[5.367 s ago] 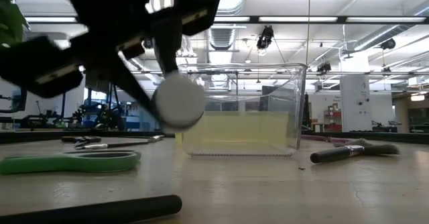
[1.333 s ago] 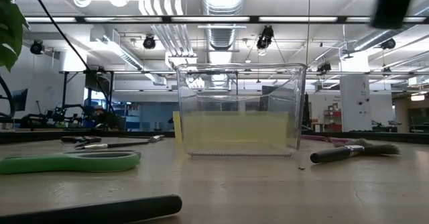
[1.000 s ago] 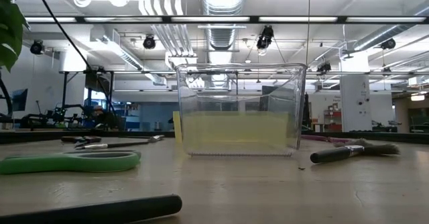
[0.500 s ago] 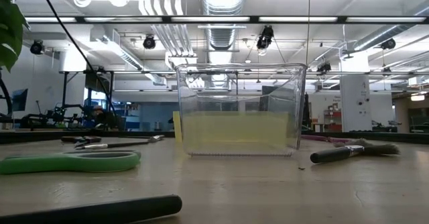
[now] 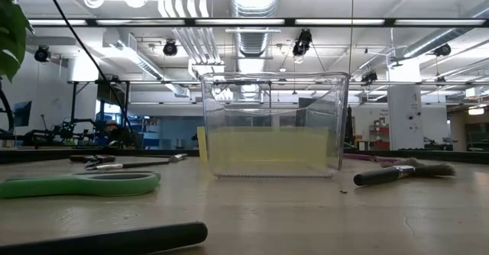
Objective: Pick & Place Paint Supplies
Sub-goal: Put the green paint bottle into the black bin
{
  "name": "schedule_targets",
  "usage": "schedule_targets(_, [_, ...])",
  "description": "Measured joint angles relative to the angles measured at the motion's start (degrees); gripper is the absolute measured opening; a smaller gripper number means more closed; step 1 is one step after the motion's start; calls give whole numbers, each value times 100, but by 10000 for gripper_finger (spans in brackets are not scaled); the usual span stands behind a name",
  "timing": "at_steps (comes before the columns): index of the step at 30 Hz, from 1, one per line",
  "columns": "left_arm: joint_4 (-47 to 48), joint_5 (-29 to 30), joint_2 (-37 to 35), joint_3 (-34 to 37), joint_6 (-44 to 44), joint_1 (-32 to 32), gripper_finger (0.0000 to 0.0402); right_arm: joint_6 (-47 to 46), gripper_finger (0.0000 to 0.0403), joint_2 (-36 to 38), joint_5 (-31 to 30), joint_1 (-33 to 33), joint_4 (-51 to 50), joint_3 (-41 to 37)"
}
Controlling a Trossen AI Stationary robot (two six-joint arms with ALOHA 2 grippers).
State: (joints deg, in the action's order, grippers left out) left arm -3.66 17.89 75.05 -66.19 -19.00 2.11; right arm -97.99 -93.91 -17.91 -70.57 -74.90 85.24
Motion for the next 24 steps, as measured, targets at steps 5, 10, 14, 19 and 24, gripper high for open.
schedule_targets(5, [0, -15, 4, 0, 0, 0, 390, -61, 103, 7, 45, 0, 309, -398])
schedule_targets(10, [0, -72, 26, 0, 4, 0, 390, -88, 103, 66, 44, -8, 474, -600])
schedule_targets(14, [4, -79, 68, 0, 17, 4, 390, -102, 103, 149, 53, -9, 515, -748])
schedule_targets(19, [4, -87, 96, 0, 17, 3, 390, -107, 103, 354, 59, -9, 789, -1126])
schedule_targets(24, [4, -103, 96, 0, 42, 2, 390, -104, 103, 552, 38, -9, 1120, -1464])
